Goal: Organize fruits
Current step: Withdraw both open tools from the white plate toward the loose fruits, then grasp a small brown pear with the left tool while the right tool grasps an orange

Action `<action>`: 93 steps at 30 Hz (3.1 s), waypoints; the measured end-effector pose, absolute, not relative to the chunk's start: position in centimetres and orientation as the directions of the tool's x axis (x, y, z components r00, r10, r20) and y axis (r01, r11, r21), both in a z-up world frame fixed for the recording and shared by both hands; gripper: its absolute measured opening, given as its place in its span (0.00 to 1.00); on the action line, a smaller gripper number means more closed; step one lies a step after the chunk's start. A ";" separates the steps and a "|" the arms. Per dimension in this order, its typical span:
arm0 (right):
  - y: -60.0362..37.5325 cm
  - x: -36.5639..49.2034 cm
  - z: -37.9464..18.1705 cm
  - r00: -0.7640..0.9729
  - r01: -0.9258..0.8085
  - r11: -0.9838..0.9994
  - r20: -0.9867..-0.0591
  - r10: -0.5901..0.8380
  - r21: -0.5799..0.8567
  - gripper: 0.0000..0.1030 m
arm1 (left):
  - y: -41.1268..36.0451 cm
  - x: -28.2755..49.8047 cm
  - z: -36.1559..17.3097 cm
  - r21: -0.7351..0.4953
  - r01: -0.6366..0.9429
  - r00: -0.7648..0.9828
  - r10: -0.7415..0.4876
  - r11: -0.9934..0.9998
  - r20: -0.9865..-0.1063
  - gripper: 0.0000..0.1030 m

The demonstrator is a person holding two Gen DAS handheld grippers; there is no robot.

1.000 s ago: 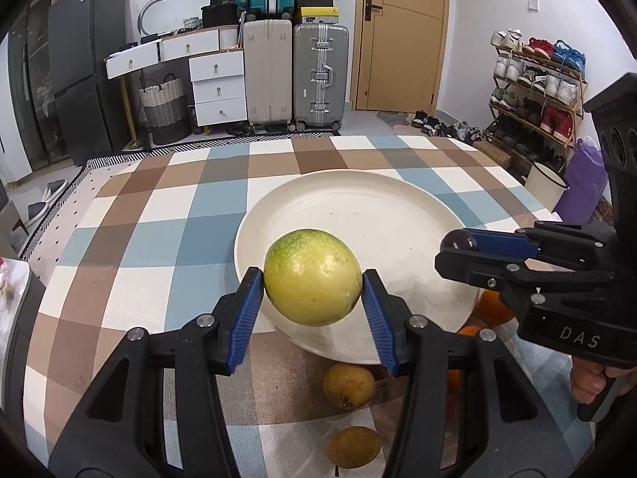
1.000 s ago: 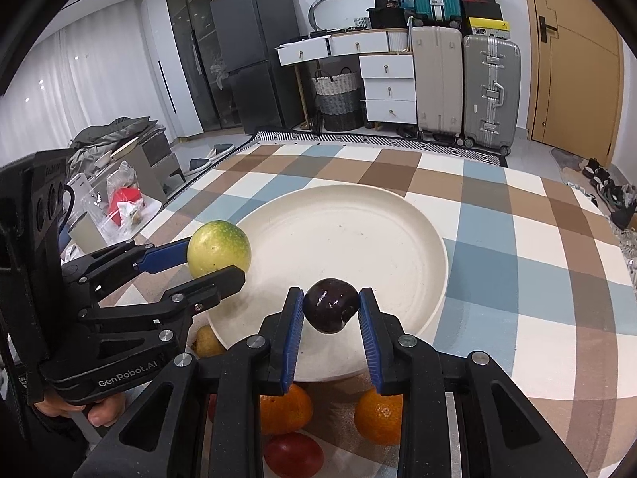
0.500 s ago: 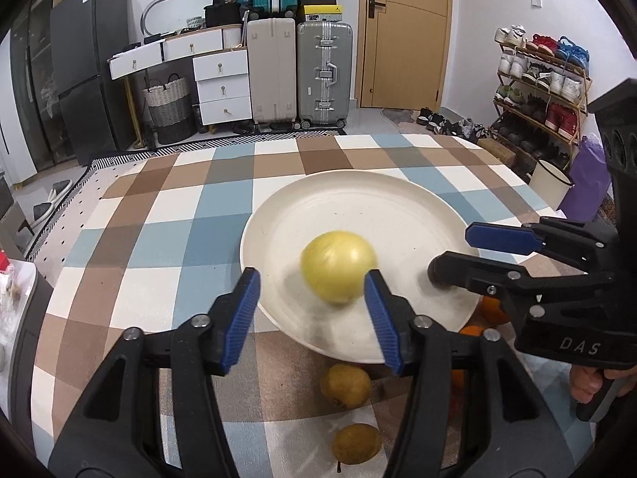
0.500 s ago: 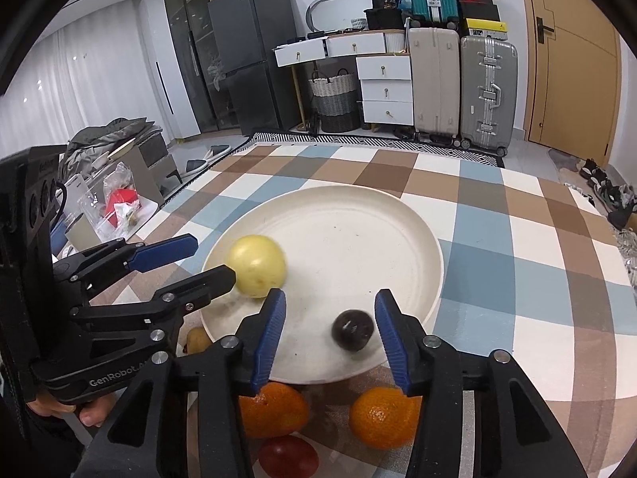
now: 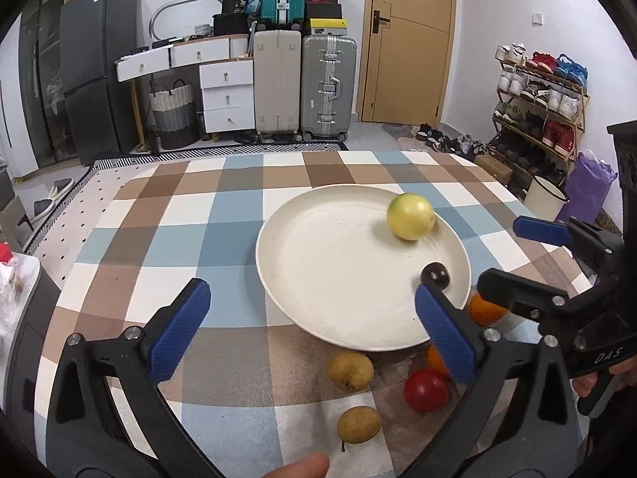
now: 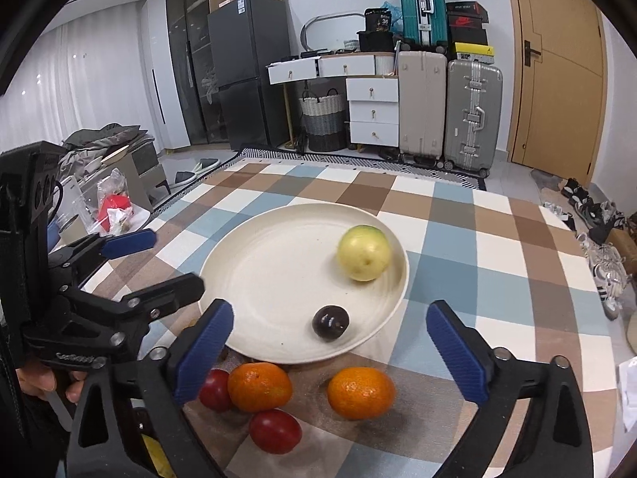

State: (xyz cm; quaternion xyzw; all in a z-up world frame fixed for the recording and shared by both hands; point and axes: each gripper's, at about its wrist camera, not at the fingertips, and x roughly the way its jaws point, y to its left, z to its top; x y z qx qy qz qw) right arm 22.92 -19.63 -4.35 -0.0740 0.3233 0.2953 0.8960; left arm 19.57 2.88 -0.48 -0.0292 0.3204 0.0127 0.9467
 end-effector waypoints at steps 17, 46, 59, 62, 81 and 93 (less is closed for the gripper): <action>-23.1 22.0 -4.7 0.620 -0.543 0.838 -0.651 0.437 0.044 1.00 | 3.2 18.1 -0.2 -0.038 -0.040 0.782 0.008 0.998 -0.623 1.00; -23.9 23.6 -9.1 0.493 -0.520 0.848 -0.776 0.393 0.098 0.99 | 2.0 17.5 -4.2 -0.040 0.059 0.628 -0.069 0.997 -0.775 1.00; -23.0 23.3 -9.4 0.488 -0.540 0.837 -0.777 0.397 0.089 0.85 | 2.1 17.3 -5.0 -0.055 0.124 0.572 -0.117 0.991 -0.812 0.83; -22.7 23.2 -9.5 0.485 -0.545 0.834 -0.778 0.400 0.088 0.81 | 1.8 17.1 -5.1 -0.054 0.142 0.563 -0.126 0.988 -0.817 0.79; -22.7 23.2 -9.4 0.475 -0.559 0.821 -0.764 0.436 0.120 0.63 | 0.5 15.8 -4.4 -0.077 0.257 0.573 -0.216 0.963 -0.791 0.22; -22.5 23.2 -9.2 0.474 -0.563 0.815 -0.756 0.452 0.134 0.51 | 2.1 15.8 -2.8 -0.102 0.180 0.651 -0.196 0.978 -0.733 0.22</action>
